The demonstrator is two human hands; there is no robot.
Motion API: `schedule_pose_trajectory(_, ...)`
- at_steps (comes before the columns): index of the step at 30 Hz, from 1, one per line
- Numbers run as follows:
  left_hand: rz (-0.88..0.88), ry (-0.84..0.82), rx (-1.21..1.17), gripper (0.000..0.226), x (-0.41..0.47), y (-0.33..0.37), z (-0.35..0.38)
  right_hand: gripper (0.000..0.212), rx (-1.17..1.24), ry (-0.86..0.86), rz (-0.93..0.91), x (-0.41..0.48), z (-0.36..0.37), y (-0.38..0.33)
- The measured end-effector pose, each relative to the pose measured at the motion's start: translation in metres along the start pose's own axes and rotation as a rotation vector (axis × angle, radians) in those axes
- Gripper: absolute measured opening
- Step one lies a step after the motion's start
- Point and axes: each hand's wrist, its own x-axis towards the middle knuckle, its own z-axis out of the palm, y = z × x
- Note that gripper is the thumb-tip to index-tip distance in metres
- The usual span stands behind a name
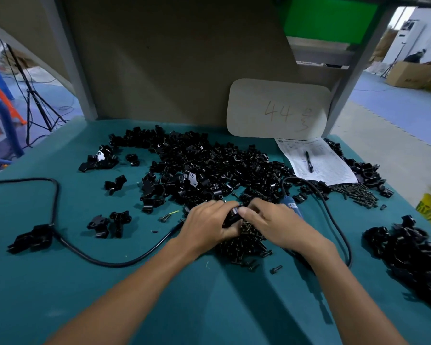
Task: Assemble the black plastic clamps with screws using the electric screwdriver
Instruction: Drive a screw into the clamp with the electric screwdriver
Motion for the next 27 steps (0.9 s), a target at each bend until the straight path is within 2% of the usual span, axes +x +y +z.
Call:
schedule_pose_trajectory(2, 0.033, -0.052, 0.022, 0.045, -0.016, -0.017, -0.009, 0.056, 0.036, 0.068, 0.054, -0.009, -0.002, 0.019)
schedule_pose_trajectory(4, 0.042, -0.064, 0.06, 0.044, -0.037, -0.032, -0.018, 0.063, -0.158, 0.192, 0.205, -0.02, -0.003, 0.05)
schedule_pose_trajectory(6, 0.039, -0.055, 0.09, 0.041, -0.051, -0.04, -0.024, 0.077, -0.342, 0.142, 0.403, -0.03, 0.002, 0.076)
schedule_pose_trajectory(8, 0.027, -0.061, 0.085, 0.04, -0.055, -0.041, -0.025, 0.082, -0.273, 0.043, 0.518, -0.032, 0.009, 0.086)
schedule_pose_trajectory(11, -0.017, -0.062, 0.064, 0.038, -0.054, -0.039, -0.024, 0.073, -0.111, 0.096, 0.522, -0.032, 0.009, 0.087)
schedule_pose_trajectory(13, -0.043, -0.071, 0.049, 0.037, -0.056, -0.039, -0.023, 0.074, 0.097, 0.213, 0.483, -0.038, 0.005, 0.082)
schedule_pose_trajectory(14, -0.051, -0.078, 0.045, 0.038, -0.056, -0.04, -0.023, 0.072, 0.301, 0.29, 0.44, -0.042, 0.003, 0.077)
schedule_pose_trajectory(17, -0.054, -0.111, 0.034, 0.04, -0.054, -0.041, -0.021, 0.053, 1.164, 0.47, 0.324, -0.043, 0.0, 0.047)
schedule_pose_trajectory(19, -0.031, -0.139, 0.046, 0.042, -0.054, -0.04, -0.021, 0.042, 1.573, 0.573, 0.3, -0.029, 0.005, 0.028)
schedule_pose_trajectory(23, -0.045, -0.209, 0.062, 0.05, -0.054, -0.042, -0.021, 0.048, 1.955, 0.777, 0.254, 0.015, 0.024, -0.004)
schedule_pose_trajectory(27, -0.067, -0.26, 0.039, 0.051, -0.053, -0.045, -0.019, 0.049, 2.039, 0.884, 0.364, 0.05, 0.034, -0.008)
